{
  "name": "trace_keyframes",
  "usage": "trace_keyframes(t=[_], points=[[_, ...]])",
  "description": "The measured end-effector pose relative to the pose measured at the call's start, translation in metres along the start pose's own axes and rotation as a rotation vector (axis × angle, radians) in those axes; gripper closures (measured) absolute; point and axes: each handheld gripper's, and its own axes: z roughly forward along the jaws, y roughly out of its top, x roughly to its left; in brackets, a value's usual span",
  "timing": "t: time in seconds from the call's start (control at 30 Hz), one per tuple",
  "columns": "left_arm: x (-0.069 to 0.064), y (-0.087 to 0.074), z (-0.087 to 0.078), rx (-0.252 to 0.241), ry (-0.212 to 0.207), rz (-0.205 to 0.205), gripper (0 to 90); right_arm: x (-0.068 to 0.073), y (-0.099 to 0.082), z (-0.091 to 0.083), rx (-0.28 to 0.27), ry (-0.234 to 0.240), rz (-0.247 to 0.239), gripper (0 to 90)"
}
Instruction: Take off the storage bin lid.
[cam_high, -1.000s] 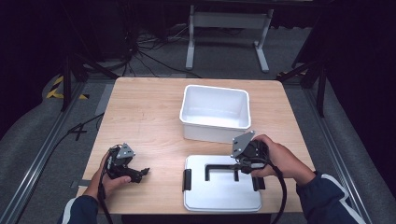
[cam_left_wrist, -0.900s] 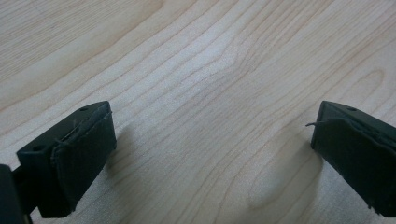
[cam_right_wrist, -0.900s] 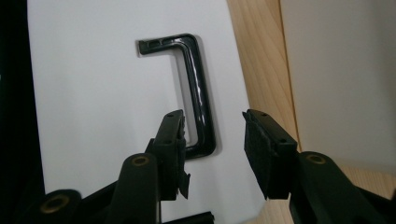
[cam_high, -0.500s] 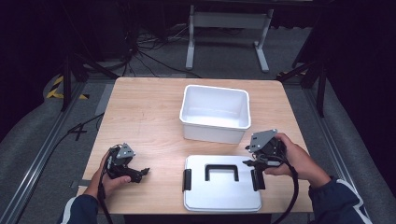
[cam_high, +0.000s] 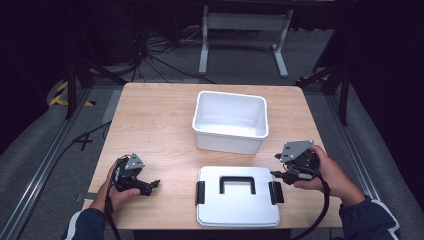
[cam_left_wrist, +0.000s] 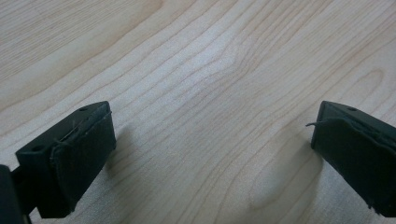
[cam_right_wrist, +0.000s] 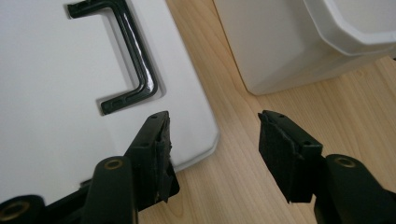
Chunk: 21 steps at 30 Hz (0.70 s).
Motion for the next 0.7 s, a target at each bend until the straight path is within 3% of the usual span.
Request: trace_keyframes(t=[0.37, 0.7], points=[[0.001, 0.001, 0.001, -0.004, -0.003, 0.004, 0.1, -0.006, -0.038, 0.008, 0.004, -0.047, 0.069, 40.6], [0.001, 0.001, 0.001, -0.006, -0.001, 0.009, 0.1, -0.012, -0.091, 0.023, -0.013, -0.106, 0.193, 37.5]])
